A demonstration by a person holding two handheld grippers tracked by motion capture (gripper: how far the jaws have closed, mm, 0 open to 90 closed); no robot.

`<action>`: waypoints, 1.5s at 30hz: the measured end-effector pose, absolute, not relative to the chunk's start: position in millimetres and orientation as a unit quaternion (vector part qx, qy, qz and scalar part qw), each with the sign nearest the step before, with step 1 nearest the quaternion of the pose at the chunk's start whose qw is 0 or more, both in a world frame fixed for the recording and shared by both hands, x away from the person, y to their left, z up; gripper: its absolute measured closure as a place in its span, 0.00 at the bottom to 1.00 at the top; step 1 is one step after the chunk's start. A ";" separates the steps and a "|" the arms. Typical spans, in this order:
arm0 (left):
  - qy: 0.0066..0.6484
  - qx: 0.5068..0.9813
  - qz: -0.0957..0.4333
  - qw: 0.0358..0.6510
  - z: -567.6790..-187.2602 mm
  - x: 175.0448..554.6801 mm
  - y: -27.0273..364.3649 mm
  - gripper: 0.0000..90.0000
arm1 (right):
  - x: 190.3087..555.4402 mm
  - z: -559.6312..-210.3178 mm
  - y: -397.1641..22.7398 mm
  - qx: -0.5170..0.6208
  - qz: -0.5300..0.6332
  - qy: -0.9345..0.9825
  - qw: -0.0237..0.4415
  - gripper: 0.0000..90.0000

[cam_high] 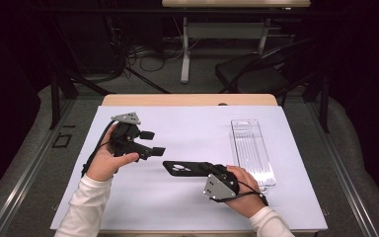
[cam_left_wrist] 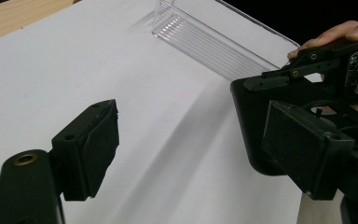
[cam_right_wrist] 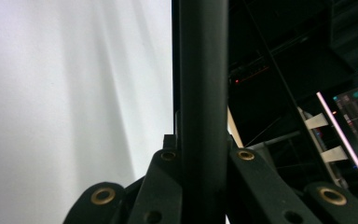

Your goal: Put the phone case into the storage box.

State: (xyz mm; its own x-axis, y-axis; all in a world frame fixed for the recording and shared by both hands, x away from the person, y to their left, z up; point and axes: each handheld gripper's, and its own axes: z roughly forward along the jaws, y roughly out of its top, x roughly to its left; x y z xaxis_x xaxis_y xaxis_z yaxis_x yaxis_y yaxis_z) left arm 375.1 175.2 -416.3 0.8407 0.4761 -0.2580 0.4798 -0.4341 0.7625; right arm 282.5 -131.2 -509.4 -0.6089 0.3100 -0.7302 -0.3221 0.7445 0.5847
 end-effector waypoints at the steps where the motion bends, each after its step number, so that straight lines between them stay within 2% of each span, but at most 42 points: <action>1: 0.284 0.846 0.000 0.452 -415.8 375.1 176.4 0.20 | 283.1 -509.0 -131.5 0.000 0.359 0.825 0.437 0.97; 17: 0.278 0.846 -0.009 0.454 -416.9 375.1 177.0 0.27 | 291.9 -501.9 -140.1 0.092 0.418 0.835 0.346 0.98; 30: 0.262 0.849 -0.005 0.459 -416.7 371.7 170.4 0.39 | 293.6 -496.6 -144.7 0.128 0.450 0.828 0.309 0.98; 38: 0.250 0.858 -0.021 0.448 -414.2 366.5 168.8 0.50 | 294.4 -494.6 -145.7 0.150 0.476 0.821 0.277 0.97; 45: 0.240 0.865 -0.015 0.441 -413.5 362.1 164.3 0.51 | 296.1 -494.6 -148.2 0.166 0.503 0.811 0.249 0.97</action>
State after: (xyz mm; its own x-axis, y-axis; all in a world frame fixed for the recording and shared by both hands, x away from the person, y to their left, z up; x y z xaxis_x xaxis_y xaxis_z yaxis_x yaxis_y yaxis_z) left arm 362.1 164.3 -413.5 0.8846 0.4010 -0.2380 0.4282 -0.4965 0.7551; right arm 296.1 -148.2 -494.6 -0.8207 0.5199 -0.2369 0.0187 0.4388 0.8984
